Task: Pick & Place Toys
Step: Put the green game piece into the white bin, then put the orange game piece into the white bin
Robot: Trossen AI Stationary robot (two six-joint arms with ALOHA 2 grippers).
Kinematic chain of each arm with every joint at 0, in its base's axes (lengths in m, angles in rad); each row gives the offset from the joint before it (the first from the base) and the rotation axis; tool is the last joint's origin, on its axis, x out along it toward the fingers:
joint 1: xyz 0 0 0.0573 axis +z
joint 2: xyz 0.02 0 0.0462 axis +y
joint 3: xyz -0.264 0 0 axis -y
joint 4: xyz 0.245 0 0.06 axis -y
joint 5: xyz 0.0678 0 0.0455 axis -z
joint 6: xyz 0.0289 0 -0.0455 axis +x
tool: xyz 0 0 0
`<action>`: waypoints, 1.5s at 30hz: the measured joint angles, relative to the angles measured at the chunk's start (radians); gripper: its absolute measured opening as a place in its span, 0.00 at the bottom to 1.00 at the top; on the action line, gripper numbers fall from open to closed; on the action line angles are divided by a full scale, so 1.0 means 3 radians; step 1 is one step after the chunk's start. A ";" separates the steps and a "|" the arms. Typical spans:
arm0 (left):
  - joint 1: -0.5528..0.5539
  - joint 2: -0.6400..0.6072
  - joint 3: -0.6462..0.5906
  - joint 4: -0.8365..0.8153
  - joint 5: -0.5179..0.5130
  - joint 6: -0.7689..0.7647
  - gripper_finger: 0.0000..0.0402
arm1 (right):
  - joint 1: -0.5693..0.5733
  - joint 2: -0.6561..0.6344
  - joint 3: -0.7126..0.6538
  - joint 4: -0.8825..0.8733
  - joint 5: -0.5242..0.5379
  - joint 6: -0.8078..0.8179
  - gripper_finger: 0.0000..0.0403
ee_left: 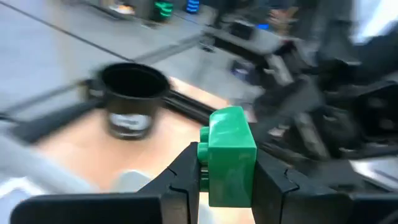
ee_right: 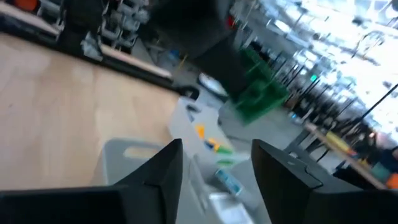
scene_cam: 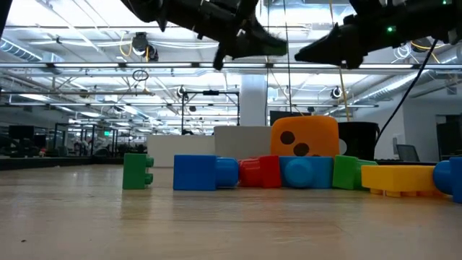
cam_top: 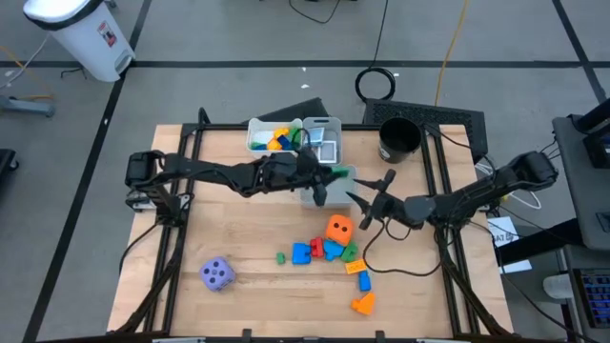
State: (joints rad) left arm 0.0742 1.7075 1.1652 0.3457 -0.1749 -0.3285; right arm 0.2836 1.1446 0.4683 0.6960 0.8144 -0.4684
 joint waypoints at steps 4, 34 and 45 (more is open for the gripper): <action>0.0015 -0.0082 -0.0069 -0.0227 -0.0594 0.0068 0.24 | -0.0001 -0.0245 0.0000 -0.0554 -0.0239 0.0358 0.42; 0.1394 -0.0391 -0.1520 -0.0354 -0.1511 -0.1266 0.44 | -0.0083 -0.0698 -0.0004 -0.1112 -0.0466 0.0737 0.36; 0.1340 -0.0391 -0.1520 -0.0363 -0.1415 -0.1074 0.54 | -0.0083 -0.0698 -0.0004 -0.1112 -0.0466 0.0737 0.36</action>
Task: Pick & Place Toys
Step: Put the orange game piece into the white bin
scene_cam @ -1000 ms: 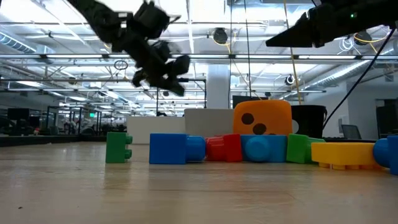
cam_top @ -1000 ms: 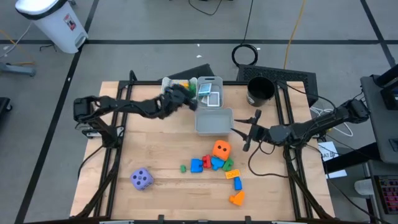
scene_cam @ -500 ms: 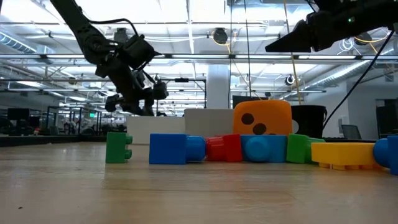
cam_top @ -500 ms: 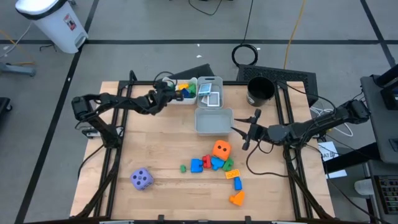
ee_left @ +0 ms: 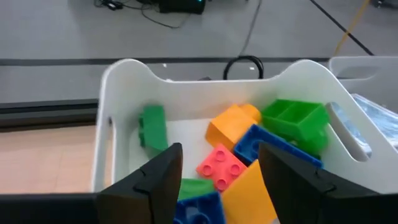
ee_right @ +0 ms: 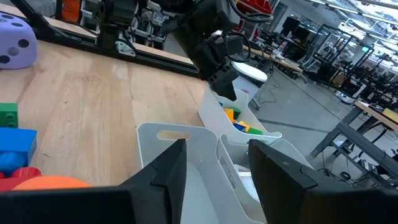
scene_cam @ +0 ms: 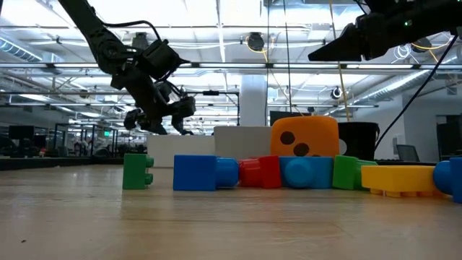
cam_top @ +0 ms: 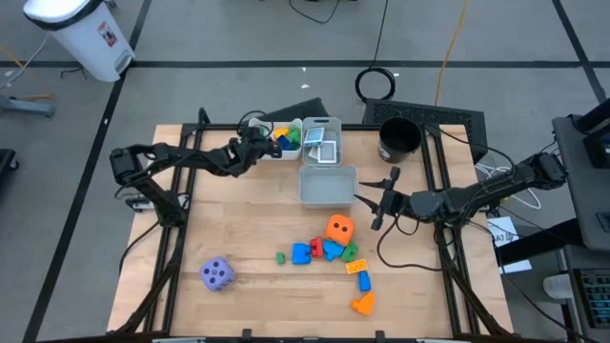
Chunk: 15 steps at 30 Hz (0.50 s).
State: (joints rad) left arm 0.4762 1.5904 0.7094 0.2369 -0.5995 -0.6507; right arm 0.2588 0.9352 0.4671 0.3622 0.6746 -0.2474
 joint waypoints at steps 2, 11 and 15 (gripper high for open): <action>0.0000 -0.0051 -0.0001 -0.0016 0.0167 0.0047 0.54 | 0.0000 0.0000 0.0000 0.0007 0.0000 -0.0004 0.36; -0.0198 -0.0617 -0.0001 0.0192 0.1079 0.0691 0.54 | -0.0001 0.0000 0.0000 0.0011 0.0007 -0.0074 0.35; -0.0515 -0.0816 0.0001 0.0329 0.1126 0.1135 0.53 | -0.0001 0.0000 0.0000 0.0014 0.0009 -0.0110 0.36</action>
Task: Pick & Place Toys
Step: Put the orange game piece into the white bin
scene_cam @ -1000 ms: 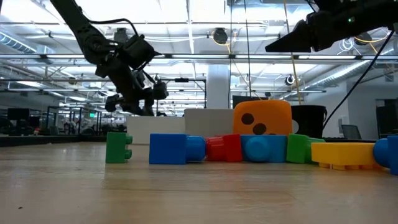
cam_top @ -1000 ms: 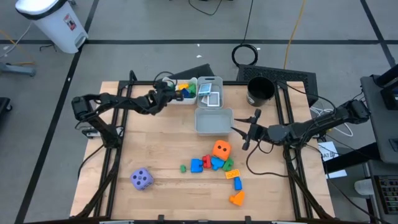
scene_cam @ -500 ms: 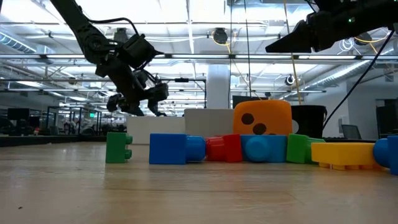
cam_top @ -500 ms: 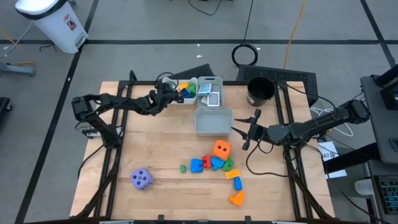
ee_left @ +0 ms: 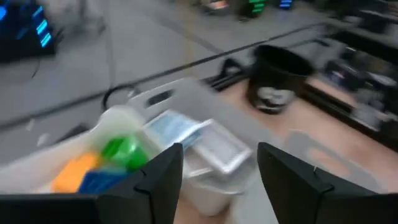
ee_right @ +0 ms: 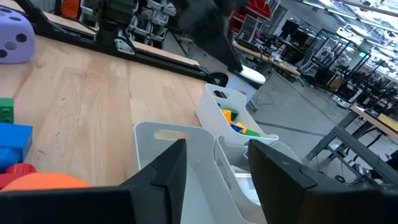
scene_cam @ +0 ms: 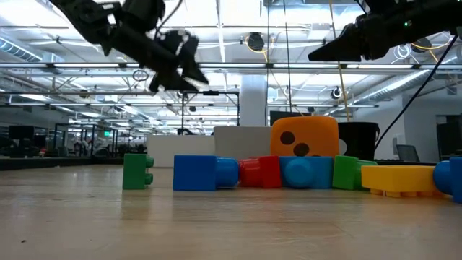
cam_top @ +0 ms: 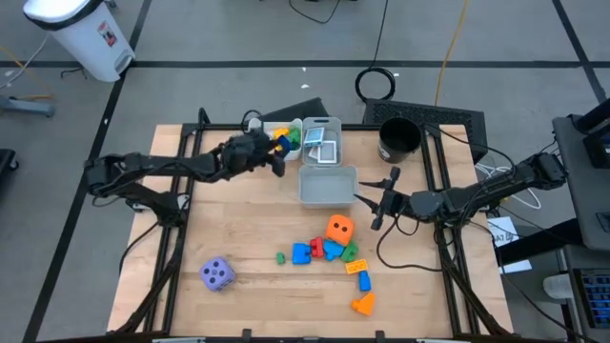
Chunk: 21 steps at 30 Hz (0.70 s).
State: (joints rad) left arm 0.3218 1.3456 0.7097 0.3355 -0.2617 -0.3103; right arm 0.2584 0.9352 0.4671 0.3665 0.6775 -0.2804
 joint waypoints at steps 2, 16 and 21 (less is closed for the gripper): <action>-0.0196 -0.0033 0.0001 0.0117 0.0006 0.0241 0.53 | 0.0000 0.0000 0.0000 0.0010 0.0001 0.0012 0.36; -0.0788 -0.0025 0.0001 0.0444 0.0355 0.1205 0.53 | 0.0000 0.0001 0.0000 0.0086 0.0003 -0.0002 0.36; -0.0722 -0.0024 0.0001 0.0438 0.0349 0.1132 0.53 | 0.0000 0.0001 0.0000 0.0086 0.0003 -0.0002 0.35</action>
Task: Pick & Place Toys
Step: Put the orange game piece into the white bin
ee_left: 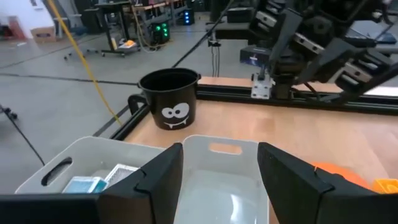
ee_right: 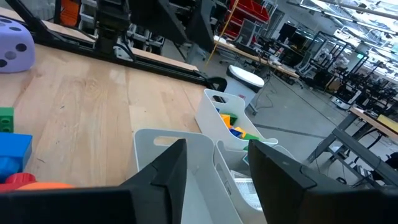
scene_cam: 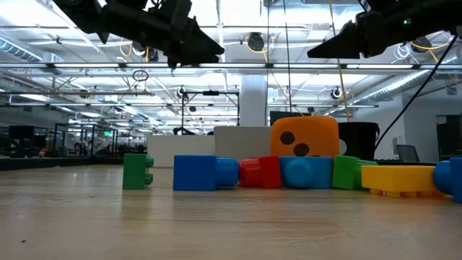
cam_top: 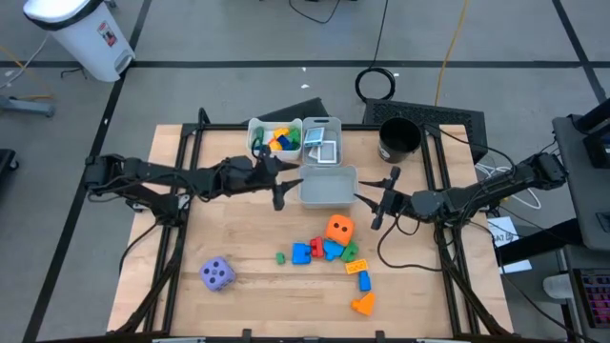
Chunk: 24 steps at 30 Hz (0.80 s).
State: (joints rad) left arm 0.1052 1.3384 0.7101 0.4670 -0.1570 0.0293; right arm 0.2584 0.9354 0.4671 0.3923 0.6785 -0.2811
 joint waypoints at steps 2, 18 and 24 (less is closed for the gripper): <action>0.0028 0.0000 0.0000 -0.0001 0.0000 -0.0055 0.53 | 0.0000 0.0000 0.0000 0.0000 0.0000 0.0020 0.35; 0.0058 0.0000 0.0000 0.0004 -0.0001 -0.0339 0.53 | 0.0131 0.0021 0.0000 0.0095 -0.1256 0.0750 0.36; 0.0058 0.0000 0.0000 0.0006 -0.0001 -0.0503 0.55 | 0.0557 0.0237 0.0000 0.0352 -0.1399 0.1071 0.37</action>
State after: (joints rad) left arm 0.1226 1.3384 0.7101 0.4686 -0.1574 -0.1218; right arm 0.4255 1.0065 0.4671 0.4981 0.2588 0.0402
